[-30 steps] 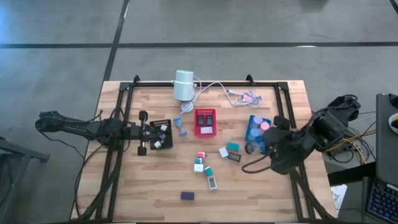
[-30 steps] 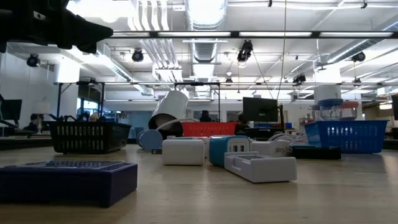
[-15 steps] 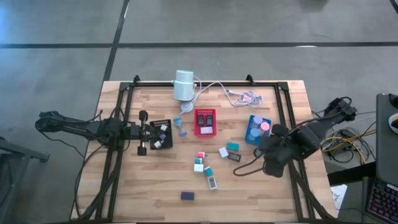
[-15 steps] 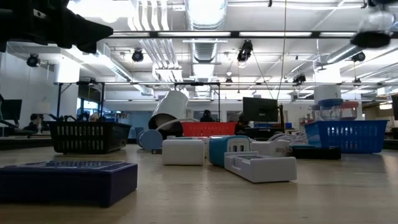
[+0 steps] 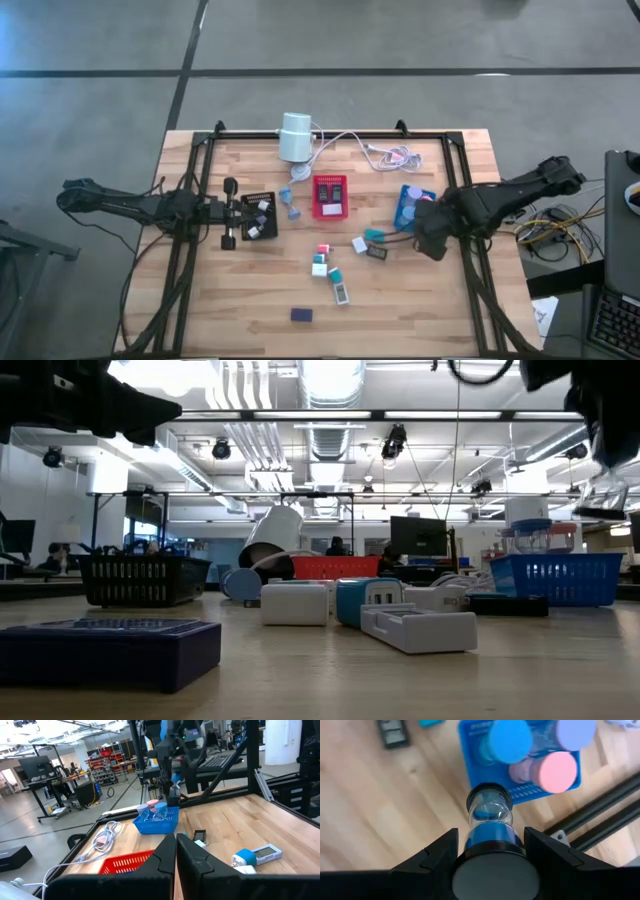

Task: Pick & Place Office items
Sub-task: Put the blue hourglass into the blue basket

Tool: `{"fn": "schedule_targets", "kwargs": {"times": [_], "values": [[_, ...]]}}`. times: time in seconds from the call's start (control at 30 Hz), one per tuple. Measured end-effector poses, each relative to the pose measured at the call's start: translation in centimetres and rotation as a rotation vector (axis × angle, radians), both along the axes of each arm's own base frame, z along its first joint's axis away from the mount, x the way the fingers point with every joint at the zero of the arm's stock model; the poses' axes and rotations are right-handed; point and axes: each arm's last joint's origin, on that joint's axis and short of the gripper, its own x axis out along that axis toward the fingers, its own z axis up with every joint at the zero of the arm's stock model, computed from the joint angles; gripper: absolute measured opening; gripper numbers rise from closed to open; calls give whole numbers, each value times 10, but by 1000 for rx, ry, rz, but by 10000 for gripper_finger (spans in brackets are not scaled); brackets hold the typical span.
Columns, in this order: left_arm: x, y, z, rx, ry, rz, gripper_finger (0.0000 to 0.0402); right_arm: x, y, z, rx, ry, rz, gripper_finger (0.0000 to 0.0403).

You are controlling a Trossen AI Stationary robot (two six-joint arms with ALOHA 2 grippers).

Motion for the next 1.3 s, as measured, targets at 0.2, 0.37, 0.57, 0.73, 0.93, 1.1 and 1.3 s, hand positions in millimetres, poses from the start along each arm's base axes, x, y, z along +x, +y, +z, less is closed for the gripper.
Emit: {"fn": "schedule_targets", "kwargs": {"times": [0.2, 0.37, 0.57, 0.73, 0.93, 1.1, 1.3], "values": [[0, 0, 0, 0, 0, 0, 15, 1, -13, -22, -29, 76, -40, 201], [0, 0, 0, 0, 0, 0, 15, 6, -21, -33, -16, 58, -41, 201], [0, 0, 0, 0, -1, 0, 15, 11, -31, -35, -2, 42, -53, 201], [0, 0, 0, 0, -1, 0, 15, 16, -38, -38, 46, 37, -60, 201], [0, 0, 0, 0, -1, 0, 15, 15, -46, -51, 107, 49, -69, 201], [0, 0, 0, 0, -1, 0, 15, 13, -53, -64, 146, 65, -95, 201], [0, 0, 0, 0, -2, 0, 15, 10, -62, -79, 155, 81, -115, 201]]}}
